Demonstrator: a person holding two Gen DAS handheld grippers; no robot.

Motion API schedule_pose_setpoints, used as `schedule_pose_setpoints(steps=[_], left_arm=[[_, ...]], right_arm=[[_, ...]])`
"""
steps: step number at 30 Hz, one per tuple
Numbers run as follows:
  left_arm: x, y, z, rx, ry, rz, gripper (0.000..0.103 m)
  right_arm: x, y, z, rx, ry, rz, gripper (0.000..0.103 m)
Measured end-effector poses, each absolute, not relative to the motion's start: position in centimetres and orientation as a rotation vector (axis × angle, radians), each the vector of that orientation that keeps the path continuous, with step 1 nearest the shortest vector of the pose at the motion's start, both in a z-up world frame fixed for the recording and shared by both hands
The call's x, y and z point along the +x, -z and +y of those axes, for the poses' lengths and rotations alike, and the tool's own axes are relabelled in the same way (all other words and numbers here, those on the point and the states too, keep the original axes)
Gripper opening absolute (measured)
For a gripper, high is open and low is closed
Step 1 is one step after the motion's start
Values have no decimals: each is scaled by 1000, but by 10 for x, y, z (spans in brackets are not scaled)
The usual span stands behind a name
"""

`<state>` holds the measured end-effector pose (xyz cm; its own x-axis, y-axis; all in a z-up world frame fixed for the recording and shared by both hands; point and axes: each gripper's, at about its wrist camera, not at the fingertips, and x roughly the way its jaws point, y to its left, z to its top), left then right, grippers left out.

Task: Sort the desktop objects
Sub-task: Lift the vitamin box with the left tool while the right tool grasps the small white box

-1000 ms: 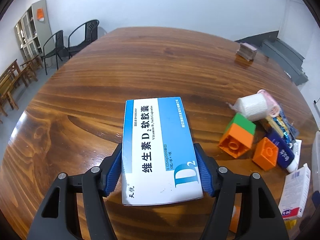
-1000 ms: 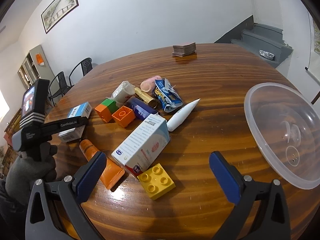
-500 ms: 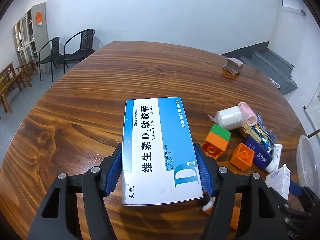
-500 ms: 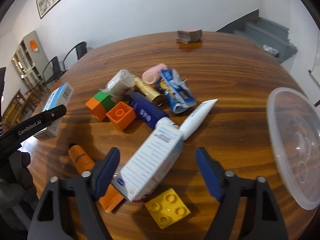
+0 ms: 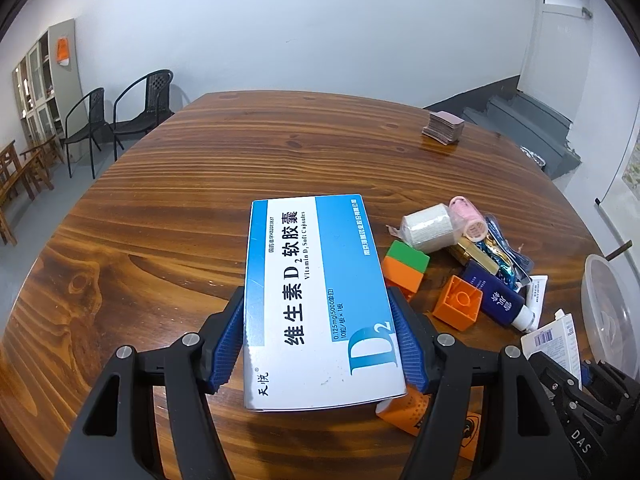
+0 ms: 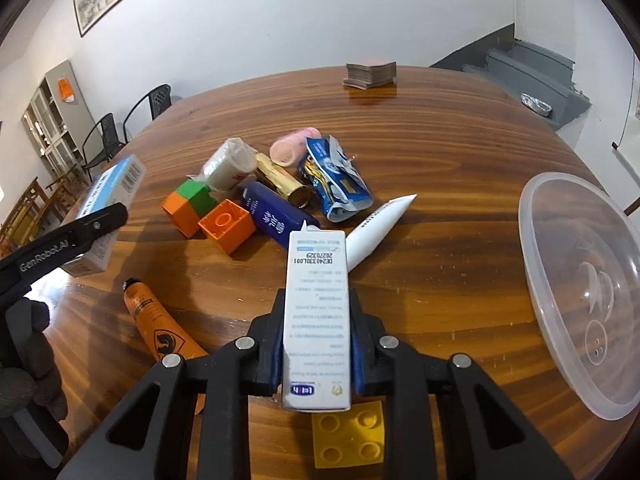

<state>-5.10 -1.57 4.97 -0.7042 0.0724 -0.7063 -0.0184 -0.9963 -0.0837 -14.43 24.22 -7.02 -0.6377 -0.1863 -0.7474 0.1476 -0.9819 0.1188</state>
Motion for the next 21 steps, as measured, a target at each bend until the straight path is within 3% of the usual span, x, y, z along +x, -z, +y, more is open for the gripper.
schedule_pose_setpoints(steps=[21], left_arm=[[-50,-54,8,-1120,-2752,-150,70]], right_arm=[[-129,41,284,1064,2744,-258,28]])
